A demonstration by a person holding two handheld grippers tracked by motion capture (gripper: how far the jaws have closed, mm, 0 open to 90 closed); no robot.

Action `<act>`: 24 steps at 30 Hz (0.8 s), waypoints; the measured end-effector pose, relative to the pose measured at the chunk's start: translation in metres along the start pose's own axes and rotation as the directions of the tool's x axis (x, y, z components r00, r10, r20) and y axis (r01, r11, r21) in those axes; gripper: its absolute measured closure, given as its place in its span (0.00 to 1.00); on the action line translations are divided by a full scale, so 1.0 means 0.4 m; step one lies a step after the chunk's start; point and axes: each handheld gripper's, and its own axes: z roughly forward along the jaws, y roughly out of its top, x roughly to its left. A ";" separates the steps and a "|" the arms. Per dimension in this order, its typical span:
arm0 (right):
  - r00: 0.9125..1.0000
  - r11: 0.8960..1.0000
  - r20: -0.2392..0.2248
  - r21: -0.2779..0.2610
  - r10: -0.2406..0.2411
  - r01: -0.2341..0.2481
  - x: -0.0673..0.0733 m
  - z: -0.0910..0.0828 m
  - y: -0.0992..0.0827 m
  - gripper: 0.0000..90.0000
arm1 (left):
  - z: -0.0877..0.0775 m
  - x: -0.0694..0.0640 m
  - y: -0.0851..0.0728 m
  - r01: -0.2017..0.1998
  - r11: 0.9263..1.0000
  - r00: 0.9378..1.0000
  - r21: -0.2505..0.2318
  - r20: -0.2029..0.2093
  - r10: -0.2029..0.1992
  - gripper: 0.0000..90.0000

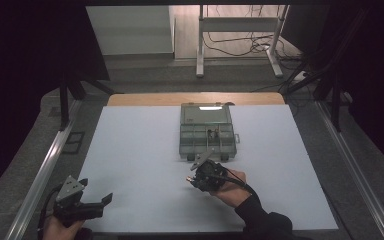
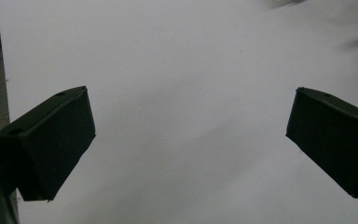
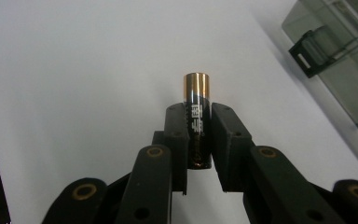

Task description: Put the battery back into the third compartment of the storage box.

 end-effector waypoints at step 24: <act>0.994 0.993 0.038 -0.056 0.107 -0.105 -0.075 -0.037 -0.004 0.85 | 0.001 0.000 0.000 0.000 1.000 1.000 0.002 0.001 0.000 0.02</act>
